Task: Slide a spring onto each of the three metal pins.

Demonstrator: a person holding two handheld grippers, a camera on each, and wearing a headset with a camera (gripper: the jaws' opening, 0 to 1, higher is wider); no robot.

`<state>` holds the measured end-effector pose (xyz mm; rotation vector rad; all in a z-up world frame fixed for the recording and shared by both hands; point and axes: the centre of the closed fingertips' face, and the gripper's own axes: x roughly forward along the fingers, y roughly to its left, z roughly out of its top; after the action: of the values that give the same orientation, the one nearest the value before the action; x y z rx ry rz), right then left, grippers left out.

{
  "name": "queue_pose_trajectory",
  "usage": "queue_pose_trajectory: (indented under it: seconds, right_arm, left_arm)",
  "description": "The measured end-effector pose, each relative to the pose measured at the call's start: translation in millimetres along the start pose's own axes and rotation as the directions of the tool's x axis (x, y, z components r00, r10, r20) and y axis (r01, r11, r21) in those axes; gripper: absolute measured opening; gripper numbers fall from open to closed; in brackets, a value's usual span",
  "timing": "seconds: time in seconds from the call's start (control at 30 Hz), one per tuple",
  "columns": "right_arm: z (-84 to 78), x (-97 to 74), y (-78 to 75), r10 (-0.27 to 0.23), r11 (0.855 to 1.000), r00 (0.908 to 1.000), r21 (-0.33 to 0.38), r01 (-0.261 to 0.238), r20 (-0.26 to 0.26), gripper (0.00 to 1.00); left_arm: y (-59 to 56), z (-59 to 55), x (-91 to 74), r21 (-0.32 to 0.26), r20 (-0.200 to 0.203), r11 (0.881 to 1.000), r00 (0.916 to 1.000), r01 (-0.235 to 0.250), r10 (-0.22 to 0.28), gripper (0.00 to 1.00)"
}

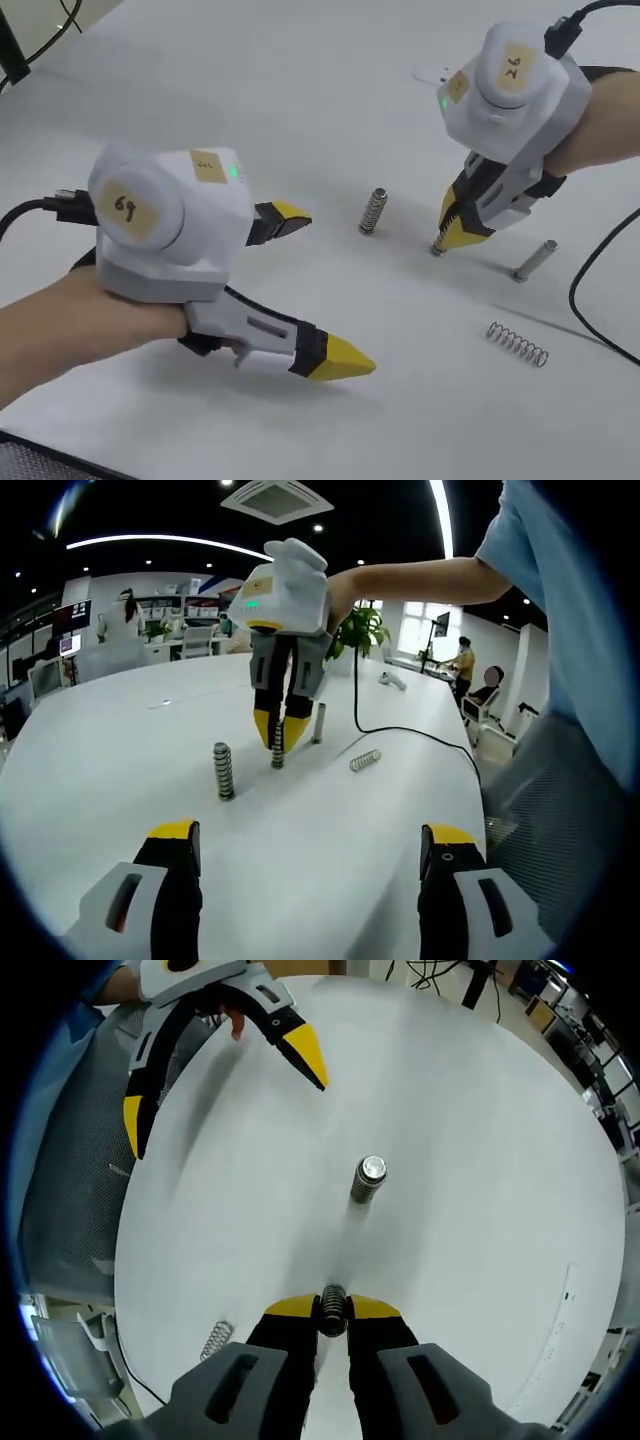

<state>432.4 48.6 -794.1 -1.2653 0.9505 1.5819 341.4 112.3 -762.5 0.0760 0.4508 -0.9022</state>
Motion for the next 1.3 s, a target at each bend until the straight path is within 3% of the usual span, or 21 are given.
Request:
queue_pose_trajectory:
  seconds: [0.33,0.43,0.57,1.0,1.17,1.3]
  right_arm:
    - [1.6,0.1,-1.9,0.001,1.0,1.0,-0.003,-0.001,0.004,0.09]
    - [0.4,1.1,4.1,0.026,1.0,0.9997,0.016,-0.026,-0.004,0.15]
    - [0.5,1.1,4.7,0.013,1.0,0.9999,0.011,-0.013,0.004,0.21]
    - [4.1,-0.6,8.1,-0.043,0.997,0.9919,0.072,0.035,0.119,0.64]
    - [9.1,-1.4,12.4,-0.073,0.994,0.9812,0.098,0.056,0.179,0.79]
    - [14.8,-5.2,12.2,-0.114,0.987,0.9652,0.14,0.083,0.235,0.89]
  left_arm:
    - [-1.1,0.7,0.5,0.001,0.0,1.0,1.0,0.003,-0.003,0.88]
    - [-1.0,0.7,0.4,0.0,0.0,1.0,1.0,0.003,-0.003,0.88]
    - [-1.4,1.6,0.6,-0.001,0.003,1.0,1.0,0.004,-0.004,0.88]
    - [-3.1,3.4,0.0,-0.003,0.011,1.0,0.9999,0.007,-0.007,0.88]
    - [-4.9,4.4,-0.9,-0.004,0.016,1.0,0.9998,0.011,-0.011,0.88]
    - [-4.2,5.3,-2.7,-0.007,0.02,1.0,0.9997,0.01,-0.01,0.88]
